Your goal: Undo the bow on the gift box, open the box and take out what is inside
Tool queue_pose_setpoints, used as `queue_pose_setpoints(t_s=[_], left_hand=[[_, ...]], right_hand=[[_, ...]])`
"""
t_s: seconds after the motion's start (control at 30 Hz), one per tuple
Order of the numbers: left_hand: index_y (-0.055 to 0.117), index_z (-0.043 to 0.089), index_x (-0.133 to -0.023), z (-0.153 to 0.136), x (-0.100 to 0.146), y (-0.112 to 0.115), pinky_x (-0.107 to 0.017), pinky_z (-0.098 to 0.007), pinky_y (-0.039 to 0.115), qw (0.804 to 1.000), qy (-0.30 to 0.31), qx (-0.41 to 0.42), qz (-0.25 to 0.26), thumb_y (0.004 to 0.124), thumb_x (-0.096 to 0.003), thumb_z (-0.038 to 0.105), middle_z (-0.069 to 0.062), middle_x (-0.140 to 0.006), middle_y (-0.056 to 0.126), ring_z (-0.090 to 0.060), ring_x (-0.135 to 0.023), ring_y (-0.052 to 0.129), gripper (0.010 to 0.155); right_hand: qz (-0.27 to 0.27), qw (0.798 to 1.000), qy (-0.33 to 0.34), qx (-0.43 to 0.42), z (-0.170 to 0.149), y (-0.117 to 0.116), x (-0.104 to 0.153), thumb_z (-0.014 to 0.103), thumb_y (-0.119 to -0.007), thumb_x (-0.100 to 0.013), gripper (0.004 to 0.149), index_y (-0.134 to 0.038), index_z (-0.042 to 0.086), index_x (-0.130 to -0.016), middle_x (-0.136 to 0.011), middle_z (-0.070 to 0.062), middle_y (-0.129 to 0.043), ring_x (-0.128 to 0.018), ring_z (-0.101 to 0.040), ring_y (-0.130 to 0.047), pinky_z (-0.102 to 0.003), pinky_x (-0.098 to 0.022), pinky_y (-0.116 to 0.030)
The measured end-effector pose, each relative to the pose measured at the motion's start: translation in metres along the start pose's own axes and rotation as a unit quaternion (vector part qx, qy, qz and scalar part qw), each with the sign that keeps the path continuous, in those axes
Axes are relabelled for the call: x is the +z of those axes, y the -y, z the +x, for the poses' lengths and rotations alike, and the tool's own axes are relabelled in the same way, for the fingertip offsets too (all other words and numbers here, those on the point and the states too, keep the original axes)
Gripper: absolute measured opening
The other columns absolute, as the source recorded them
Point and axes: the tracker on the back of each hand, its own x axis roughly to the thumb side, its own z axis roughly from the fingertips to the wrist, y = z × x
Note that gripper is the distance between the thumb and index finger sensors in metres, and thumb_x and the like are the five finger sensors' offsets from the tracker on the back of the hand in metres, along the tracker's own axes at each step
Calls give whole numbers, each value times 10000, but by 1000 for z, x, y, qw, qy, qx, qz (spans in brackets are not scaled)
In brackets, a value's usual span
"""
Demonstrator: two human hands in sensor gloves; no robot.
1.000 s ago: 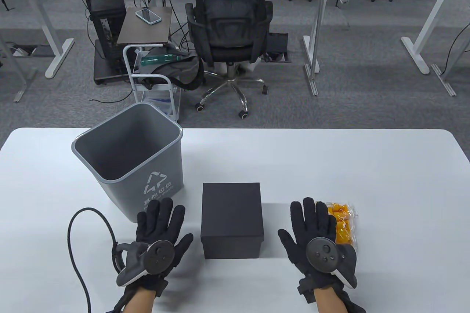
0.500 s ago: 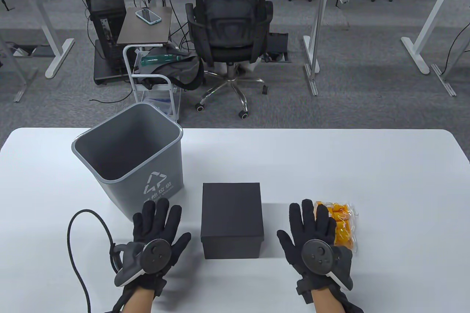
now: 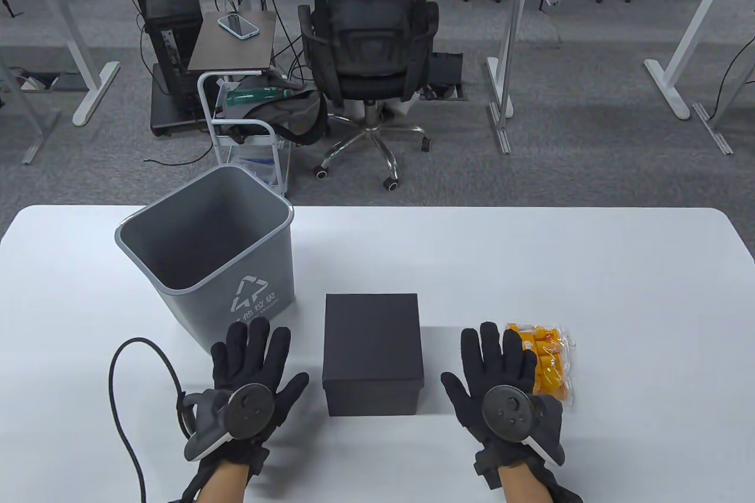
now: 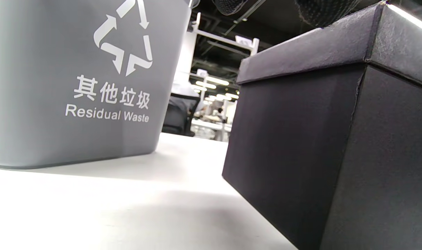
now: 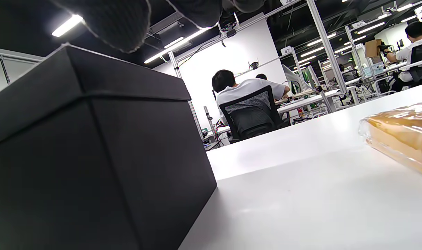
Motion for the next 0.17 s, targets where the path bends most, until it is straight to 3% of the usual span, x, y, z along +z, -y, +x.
queue_pose_setpoints(t_s=[0.17], left_hand=[[320, 250, -1241, 0, 0, 1, -765, -674, 202, 1000, -1, 3, -4, 563, -628, 660, -149, -1323, 175, -520, -1145, 137, 776]], right_hand=[[-4, 1000, 1, 0, 1, 1, 1, 561, -636, -613, 762, -412, 151, -1215, -1233, -185, -292, -1063, -575, -248, -723, -712, -226]])
